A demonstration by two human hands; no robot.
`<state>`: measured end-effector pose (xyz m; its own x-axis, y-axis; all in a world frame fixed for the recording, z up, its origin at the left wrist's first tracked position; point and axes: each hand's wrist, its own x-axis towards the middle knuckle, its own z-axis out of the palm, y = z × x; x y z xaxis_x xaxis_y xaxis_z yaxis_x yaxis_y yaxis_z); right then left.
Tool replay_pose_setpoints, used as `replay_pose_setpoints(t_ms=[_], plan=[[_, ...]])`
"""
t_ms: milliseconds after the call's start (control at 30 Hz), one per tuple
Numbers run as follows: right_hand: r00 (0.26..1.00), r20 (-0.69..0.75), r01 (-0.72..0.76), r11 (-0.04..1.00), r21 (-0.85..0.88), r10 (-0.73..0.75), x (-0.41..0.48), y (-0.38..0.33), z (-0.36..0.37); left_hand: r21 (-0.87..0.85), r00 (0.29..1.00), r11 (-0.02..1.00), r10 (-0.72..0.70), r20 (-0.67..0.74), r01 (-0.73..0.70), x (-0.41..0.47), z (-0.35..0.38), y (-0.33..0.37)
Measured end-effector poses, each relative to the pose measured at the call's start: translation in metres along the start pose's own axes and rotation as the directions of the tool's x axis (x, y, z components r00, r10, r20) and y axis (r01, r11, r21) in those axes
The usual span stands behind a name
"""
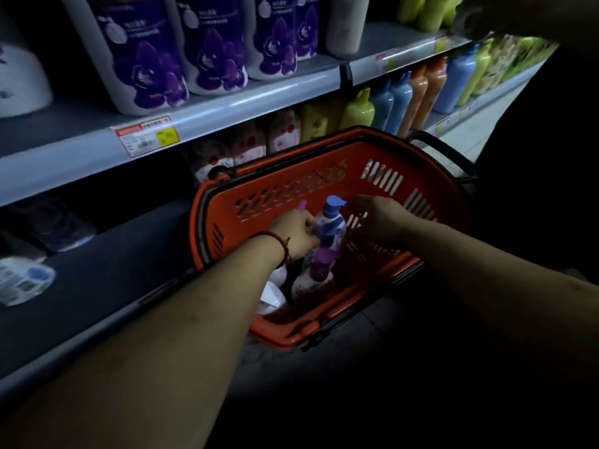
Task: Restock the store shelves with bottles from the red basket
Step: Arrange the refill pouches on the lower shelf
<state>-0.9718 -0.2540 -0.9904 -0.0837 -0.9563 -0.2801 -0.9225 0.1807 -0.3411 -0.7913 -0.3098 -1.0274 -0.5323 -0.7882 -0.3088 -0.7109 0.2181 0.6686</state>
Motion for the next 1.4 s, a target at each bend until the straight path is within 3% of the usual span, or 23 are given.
replay_pose_setpoints(t_ms=[133, 267, 500, 800, 933, 1033, 1133, 1200, 1400], plan=[[0.999, 0.051, 0.007, 1.000, 0.021, -0.008, 0.019, 0.005, 0.017, 0.108, 0.999, 0.994, -0.014, 0.050, 0.009, 0.025, 0.015, -0.014], [0.999, 0.012, 0.044, 0.999, -0.012, -0.044, 0.031, 0.008, 0.032, 0.231, 0.995, 0.972, 0.025, 0.093, -0.046, 0.040, 0.026, -0.028], [0.990, 0.096, 0.104, 0.994, 0.008, -0.105, 0.043, 0.008, 0.050, 0.237, 0.990, 0.965, 0.081, 0.118, -0.108, 0.050, 0.044, -0.028], [0.998, -0.047, 0.040, 0.990, 0.137, -0.034, 0.049, -0.021, 0.046, 0.037, 0.997, 0.997, 0.073, 0.017, -0.073, 0.043, 0.019, -0.025], [0.991, -0.133, 0.017, 0.966, 0.256, 0.018, 0.039, -0.048, 0.016, -0.192, 0.988, 0.974, 0.095, -0.118, -0.116, 0.031, -0.001, -0.027], [0.981, -0.191, 0.064, 0.902, 0.427, 0.020, 0.024, -0.072, -0.007, -0.278, 0.976, 0.944, 0.135, -0.170, -0.179, 0.014, -0.023, -0.026], [0.968, -0.250, 0.148, 0.839, 0.524, -0.015, 0.005, -0.102, -0.030, -0.128, 0.962, 0.964, 0.211, -0.173, -0.235, -0.006, -0.045, -0.031], [0.960, -0.277, 0.215, 0.766, 0.606, -0.050, -0.008, -0.124, -0.044, -0.125, 0.952, 0.956, 0.241, -0.189, -0.267, -0.021, -0.056, -0.037], [0.923, -0.372, 0.364, 0.545, 0.756, -0.100, -0.044, -0.184, -0.063, -0.396, 0.925, 0.853, 0.229, -0.302, -0.340, -0.070, -0.093, -0.048]])
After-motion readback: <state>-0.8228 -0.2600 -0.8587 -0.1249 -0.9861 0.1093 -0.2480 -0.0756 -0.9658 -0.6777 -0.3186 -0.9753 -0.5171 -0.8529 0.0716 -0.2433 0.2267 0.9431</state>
